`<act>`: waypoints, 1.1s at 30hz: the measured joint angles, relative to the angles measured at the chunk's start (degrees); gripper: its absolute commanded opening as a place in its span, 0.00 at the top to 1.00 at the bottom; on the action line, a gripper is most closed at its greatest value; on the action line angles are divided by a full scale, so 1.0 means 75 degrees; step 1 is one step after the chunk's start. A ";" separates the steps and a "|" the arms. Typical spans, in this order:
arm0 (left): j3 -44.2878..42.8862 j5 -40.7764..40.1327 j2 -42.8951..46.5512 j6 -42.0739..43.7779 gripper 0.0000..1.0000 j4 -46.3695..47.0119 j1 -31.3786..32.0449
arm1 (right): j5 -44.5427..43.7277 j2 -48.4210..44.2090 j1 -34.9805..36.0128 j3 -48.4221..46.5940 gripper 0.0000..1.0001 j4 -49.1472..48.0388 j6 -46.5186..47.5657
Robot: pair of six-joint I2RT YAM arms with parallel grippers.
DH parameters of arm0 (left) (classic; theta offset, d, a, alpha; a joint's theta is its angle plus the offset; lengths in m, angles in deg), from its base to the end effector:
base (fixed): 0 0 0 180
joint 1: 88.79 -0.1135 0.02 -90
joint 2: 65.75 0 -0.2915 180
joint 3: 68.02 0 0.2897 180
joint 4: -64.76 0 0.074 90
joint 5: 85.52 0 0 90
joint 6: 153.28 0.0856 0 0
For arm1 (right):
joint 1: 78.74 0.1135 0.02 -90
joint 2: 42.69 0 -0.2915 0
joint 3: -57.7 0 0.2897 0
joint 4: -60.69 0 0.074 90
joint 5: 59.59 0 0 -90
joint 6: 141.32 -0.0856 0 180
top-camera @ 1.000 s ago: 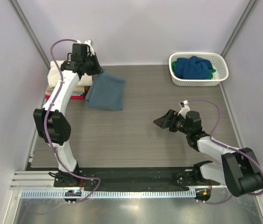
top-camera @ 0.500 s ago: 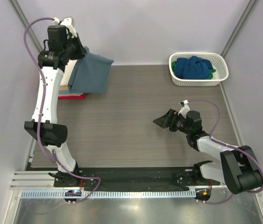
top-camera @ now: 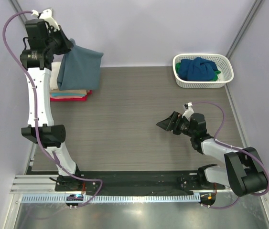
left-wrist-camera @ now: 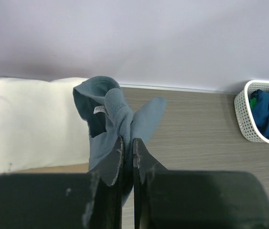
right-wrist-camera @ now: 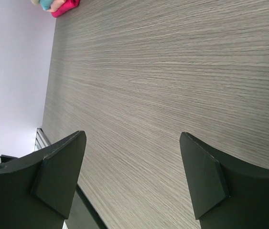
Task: Fold and stack the t-shirts
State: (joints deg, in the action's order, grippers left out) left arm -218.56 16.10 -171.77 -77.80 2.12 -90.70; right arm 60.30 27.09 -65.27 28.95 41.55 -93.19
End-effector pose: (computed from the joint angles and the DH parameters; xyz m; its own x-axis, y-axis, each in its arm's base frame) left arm 0.4573 -0.0020 0.5477 -0.3407 -0.2571 -0.9043 0.0757 0.9513 -0.2989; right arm 0.2578 0.1056 0.1416 -0.7049 0.4262 -0.5670 -0.2433 0.6056 0.7577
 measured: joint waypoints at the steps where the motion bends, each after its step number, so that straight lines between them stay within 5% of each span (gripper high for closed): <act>1: 0.0000 0.0055 -0.0038 0.0000 1.00 0.0020 -0.0085 | 0.0009 0.0015 0.0000 0.0000 0.14 -0.0012 -0.0015; 17: -0.0589 0.1174 -0.2232 -0.0079 1.00 0.0833 -0.1244 | 0.0157 0.0361 0.0000 0.0000 0.15 -0.0105 -0.0058; 33: -0.0898 0.0813 -0.3870 -0.0644 1.00 0.3241 -0.1696 | 0.0242 0.0653 -0.0015 -0.0044 0.15 -0.0134 -0.0079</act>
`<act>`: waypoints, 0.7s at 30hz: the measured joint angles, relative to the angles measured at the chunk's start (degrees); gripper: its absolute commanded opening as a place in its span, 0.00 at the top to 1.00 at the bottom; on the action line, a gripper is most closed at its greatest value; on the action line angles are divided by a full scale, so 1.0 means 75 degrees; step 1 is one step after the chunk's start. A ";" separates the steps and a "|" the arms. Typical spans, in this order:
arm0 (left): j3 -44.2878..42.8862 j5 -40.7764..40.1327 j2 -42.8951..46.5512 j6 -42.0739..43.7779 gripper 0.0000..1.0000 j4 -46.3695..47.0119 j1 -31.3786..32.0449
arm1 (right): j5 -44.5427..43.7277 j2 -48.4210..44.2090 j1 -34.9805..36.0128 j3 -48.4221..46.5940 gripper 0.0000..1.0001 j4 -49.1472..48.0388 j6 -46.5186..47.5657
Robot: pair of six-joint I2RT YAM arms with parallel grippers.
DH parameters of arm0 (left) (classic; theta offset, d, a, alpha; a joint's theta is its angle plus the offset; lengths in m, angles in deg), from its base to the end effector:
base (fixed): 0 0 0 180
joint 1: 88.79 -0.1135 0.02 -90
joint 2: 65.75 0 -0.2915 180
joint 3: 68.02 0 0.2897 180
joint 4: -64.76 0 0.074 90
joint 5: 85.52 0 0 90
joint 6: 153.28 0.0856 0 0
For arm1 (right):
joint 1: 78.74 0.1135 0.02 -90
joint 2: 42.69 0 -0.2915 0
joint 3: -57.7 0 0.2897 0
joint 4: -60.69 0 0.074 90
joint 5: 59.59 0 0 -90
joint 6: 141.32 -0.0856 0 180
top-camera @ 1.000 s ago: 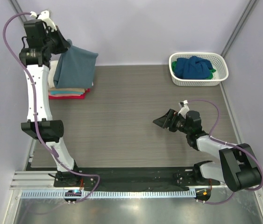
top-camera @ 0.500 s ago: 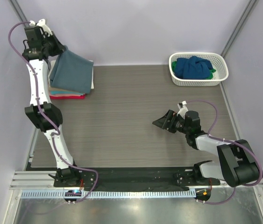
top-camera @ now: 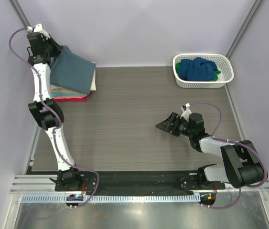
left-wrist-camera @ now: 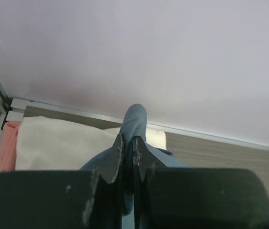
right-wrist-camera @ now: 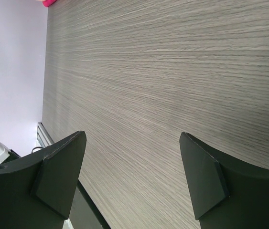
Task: Fold and stack the t-shirts
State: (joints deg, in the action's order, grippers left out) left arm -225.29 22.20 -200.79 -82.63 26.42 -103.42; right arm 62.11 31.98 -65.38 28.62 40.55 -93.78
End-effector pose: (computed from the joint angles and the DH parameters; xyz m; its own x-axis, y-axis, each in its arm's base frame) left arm 0.6296 0.1374 0.3859 -0.2673 -0.3960 -0.8785 -0.0490 0.9161 -0.3980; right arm 0.2603 0.1081 0.1246 -0.7528 0.4115 -0.5137 -0.2034 0.5968 0.7762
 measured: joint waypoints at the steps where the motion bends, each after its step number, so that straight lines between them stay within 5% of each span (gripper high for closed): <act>1: -0.0003 -0.0061 -0.0143 -0.0050 1.00 0.0140 -0.0047 | 0.0000 0.0035 0.0000 -0.0015 0.15 0.0003 0.0000; 11: 0.0023 -0.0720 -0.1119 -0.0460 0.95 0.0799 -0.0487 | 0.0023 0.0216 -0.0017 -0.0149 0.15 0.0041 -0.0003; 16: 0.0236 -0.1072 -0.1134 -0.0635 0.15 0.0924 -0.0589 | 0.0029 0.0248 -0.0050 -0.0175 0.15 0.0064 -0.0003; 18: 0.0248 -0.1215 -0.1128 -0.0717 0.01 0.0912 -0.0612 | 0.0029 0.0248 -0.0050 -0.0175 0.15 0.0064 -0.0003; 21: 0.0510 -0.1521 -0.0906 -0.0804 0.00 0.0836 -0.0621 | 0.0029 0.0248 -0.0050 -0.0175 0.15 0.0061 -0.0003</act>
State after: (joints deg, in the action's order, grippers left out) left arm -221.46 10.79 -207.59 -88.66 32.69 -108.08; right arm 62.33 33.84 -65.75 27.31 41.01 -93.80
